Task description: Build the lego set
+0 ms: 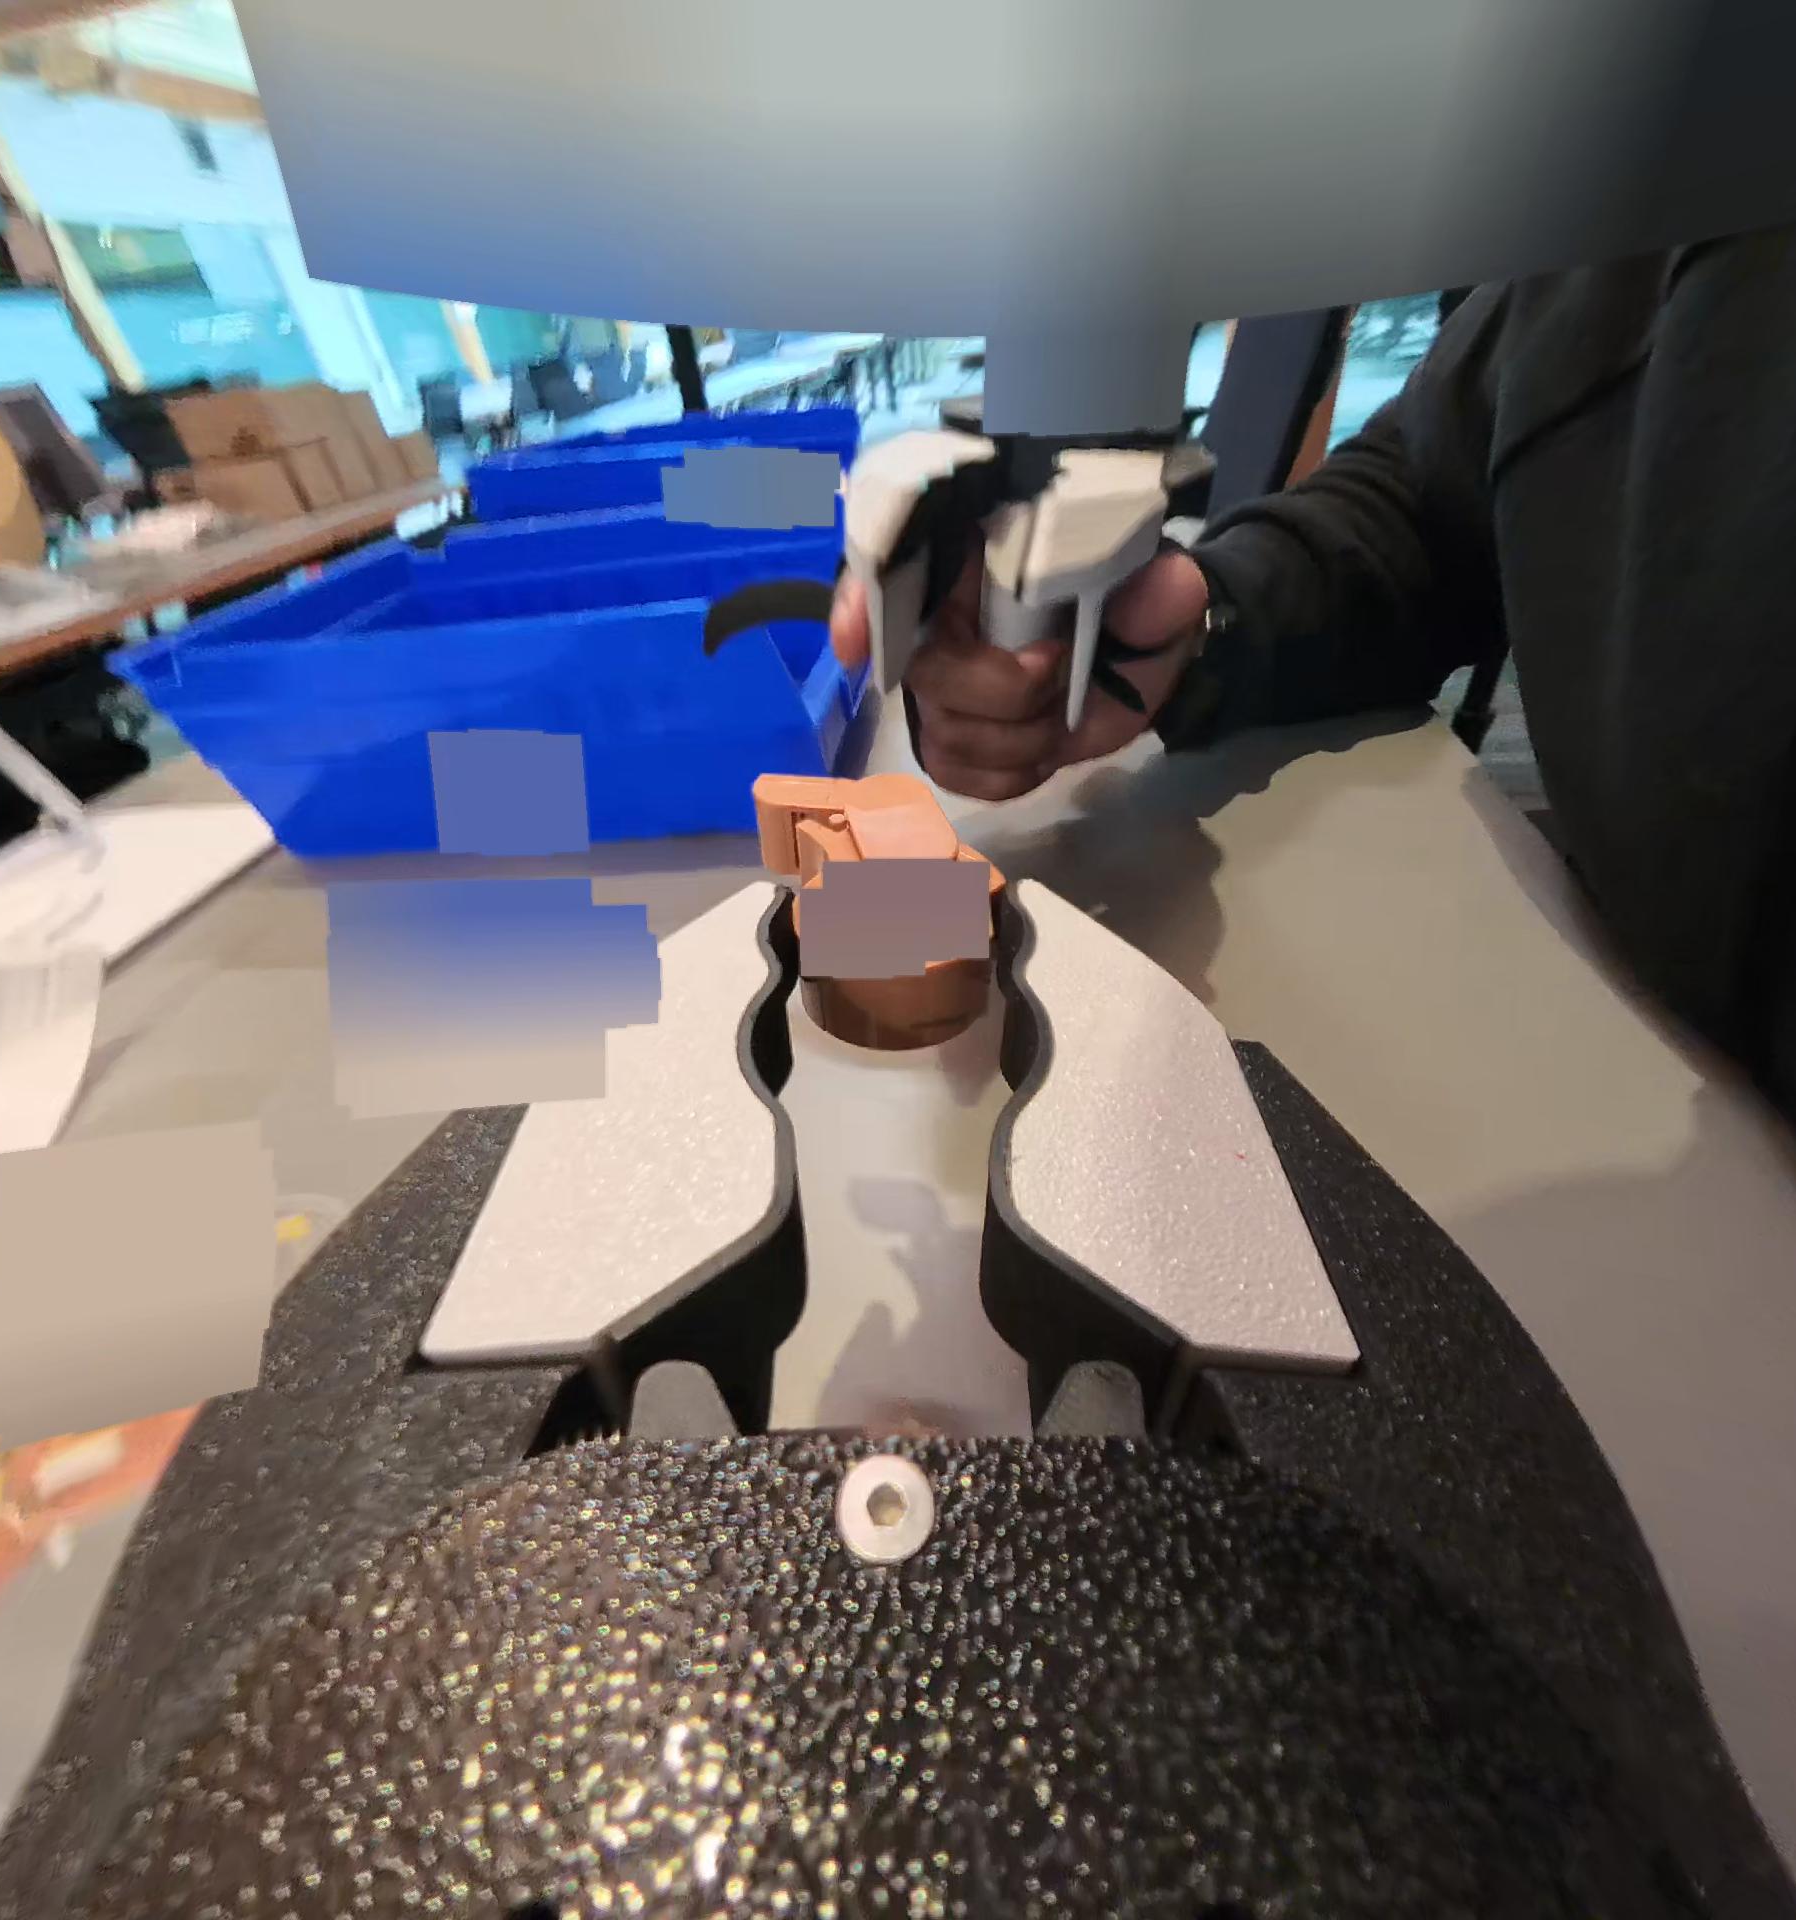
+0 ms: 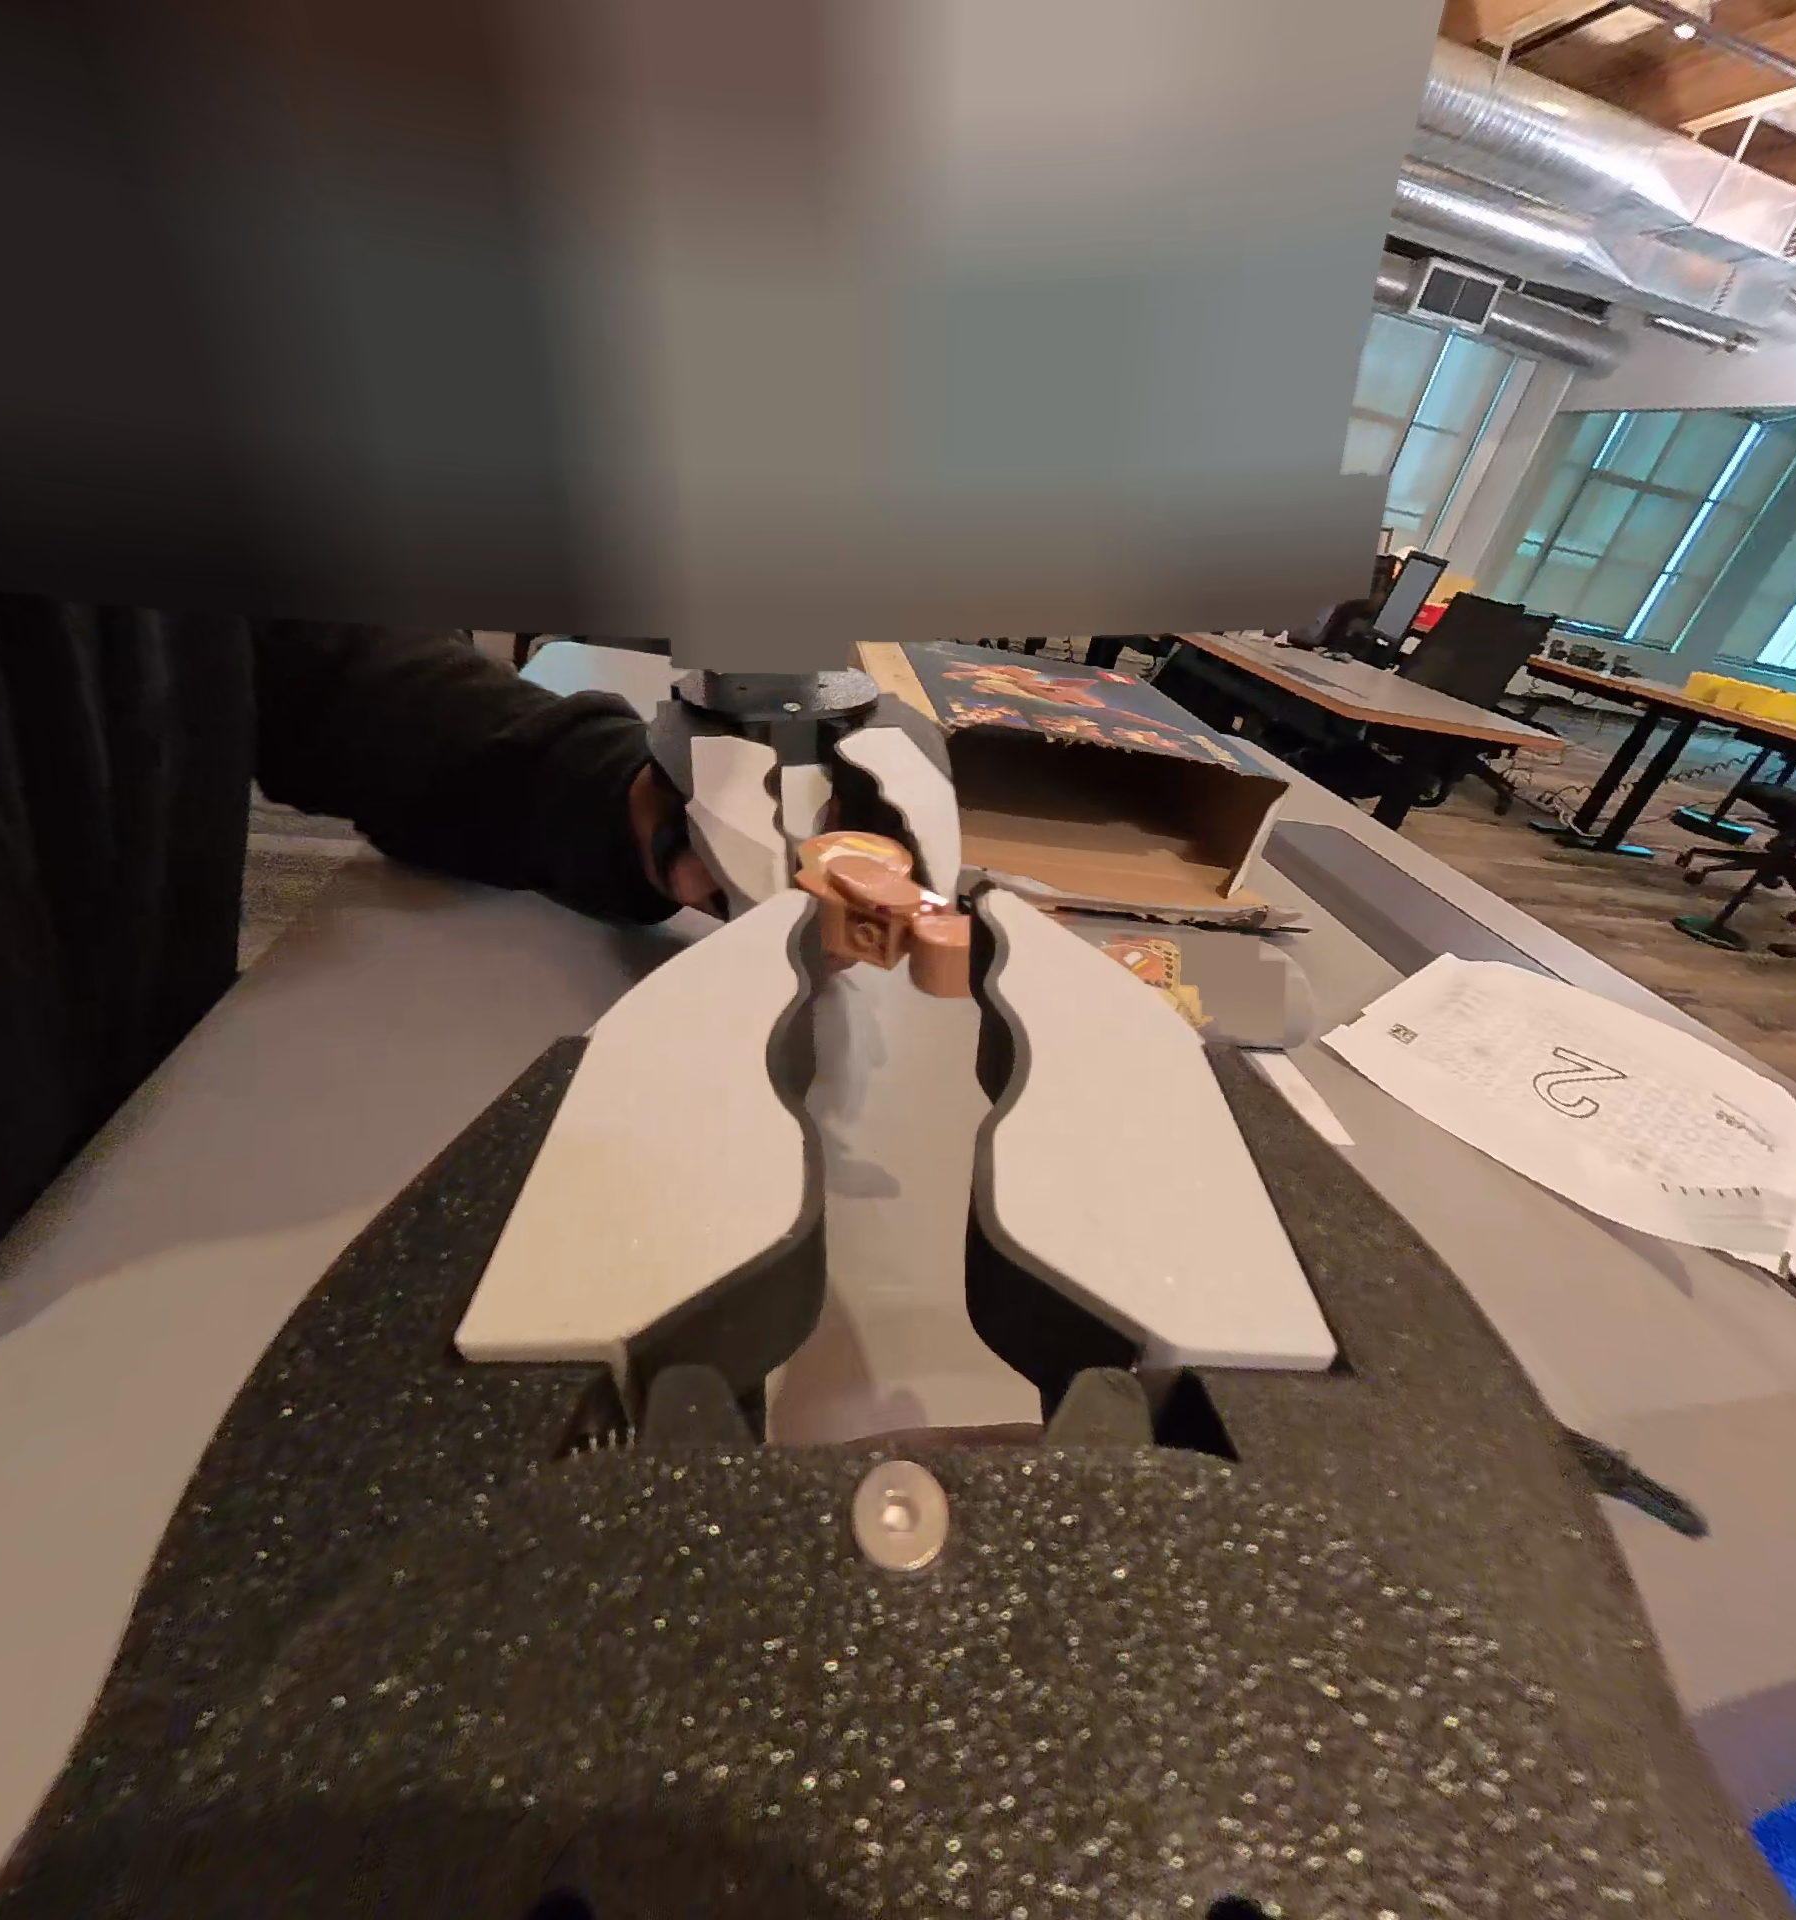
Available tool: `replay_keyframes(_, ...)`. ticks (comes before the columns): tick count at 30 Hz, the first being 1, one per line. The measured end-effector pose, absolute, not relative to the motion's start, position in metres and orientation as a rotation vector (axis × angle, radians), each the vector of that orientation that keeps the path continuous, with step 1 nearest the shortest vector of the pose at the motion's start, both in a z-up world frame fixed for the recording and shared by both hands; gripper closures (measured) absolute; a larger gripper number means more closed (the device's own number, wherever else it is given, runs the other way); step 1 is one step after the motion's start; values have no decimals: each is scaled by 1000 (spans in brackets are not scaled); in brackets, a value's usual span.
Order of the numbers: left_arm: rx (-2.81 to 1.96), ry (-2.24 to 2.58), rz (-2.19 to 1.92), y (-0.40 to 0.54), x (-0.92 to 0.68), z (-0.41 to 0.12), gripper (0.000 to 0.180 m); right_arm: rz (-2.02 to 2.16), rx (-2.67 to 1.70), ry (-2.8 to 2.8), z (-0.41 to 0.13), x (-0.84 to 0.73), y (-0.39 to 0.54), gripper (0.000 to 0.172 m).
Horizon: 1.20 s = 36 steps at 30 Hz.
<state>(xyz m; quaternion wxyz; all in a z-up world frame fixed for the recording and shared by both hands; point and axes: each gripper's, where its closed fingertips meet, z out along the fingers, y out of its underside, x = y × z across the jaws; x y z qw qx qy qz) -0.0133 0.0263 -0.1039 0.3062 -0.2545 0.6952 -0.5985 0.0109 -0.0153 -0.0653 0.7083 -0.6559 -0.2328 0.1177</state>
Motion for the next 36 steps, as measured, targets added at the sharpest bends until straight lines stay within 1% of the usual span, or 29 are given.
replay_keyframes(5,-638,1843,-1617,31,6,-102,144,242,-1452,-486,-69,15,-15,147)
replay_keyframes(16,-645,1749,-1603,40,-6,-96,144,225,-1471,-489,-88,7,-9,148)
replay_keyframes(36,-655,1721,-1621,44,-9,-90,144,245,-1495,-519,-95,2,-9,148)
